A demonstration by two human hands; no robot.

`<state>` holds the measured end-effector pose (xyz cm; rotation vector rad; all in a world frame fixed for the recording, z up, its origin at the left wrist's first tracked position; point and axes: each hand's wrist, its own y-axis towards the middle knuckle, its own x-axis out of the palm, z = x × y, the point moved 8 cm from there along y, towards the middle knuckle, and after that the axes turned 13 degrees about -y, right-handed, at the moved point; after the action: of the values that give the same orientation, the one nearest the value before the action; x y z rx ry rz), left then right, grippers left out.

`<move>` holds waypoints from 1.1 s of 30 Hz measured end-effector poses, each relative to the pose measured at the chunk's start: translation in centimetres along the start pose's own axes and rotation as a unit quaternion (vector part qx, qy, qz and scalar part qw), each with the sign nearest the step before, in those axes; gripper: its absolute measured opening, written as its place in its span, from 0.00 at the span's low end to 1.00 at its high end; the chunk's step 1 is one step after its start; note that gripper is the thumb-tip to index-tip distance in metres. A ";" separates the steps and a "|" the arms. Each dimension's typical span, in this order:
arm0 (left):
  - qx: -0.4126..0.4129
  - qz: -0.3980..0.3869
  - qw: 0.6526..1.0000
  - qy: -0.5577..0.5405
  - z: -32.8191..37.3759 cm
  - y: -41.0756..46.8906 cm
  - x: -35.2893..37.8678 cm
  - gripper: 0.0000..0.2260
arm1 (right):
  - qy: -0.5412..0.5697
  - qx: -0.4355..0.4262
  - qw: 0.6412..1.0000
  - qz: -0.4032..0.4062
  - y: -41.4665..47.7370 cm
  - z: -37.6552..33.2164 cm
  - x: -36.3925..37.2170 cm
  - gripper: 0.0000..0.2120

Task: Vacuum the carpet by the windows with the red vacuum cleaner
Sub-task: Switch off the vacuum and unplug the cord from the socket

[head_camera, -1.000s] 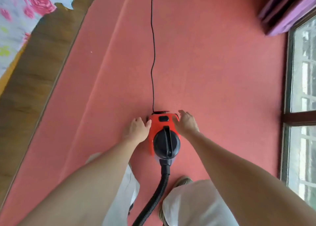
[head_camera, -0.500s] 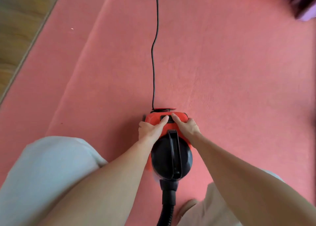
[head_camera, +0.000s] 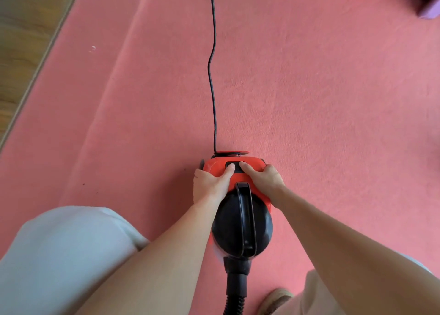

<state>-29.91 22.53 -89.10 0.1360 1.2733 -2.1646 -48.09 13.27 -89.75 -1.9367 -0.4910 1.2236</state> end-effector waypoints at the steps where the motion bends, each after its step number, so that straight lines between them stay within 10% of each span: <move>1: 0.002 0.001 1.000 0.003 0.0 -0.1 0.0 0.42 | -0.002 -0.001 1.000 0.000 0.0 0.0 0.0 0.50; 15: 0.040 -0.070 0.993 0.090 2.4 -3.1 -2.2 0.38 | -0.171 -0.081 0.981 0.044 -5.5 -1.7 -3.6 0.34; 23: 0.281 -0.034 0.900 0.331 22.3 -19.2 -16.2 0.12 | -0.302 -0.192 0.925 0.124 -23.6 -10.1 -20.5 0.15; 33: 0.328 -0.051 0.857 0.394 41.9 -44.3 -33.4 0.08 | -0.310 -0.253 0.906 0.141 -51.5 -23.6 -39.5 0.14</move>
<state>-18.68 18.68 -20.60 1.3797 0.8344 -2.6605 -41.41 9.42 -21.14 -2.0510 -0.9530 2.0862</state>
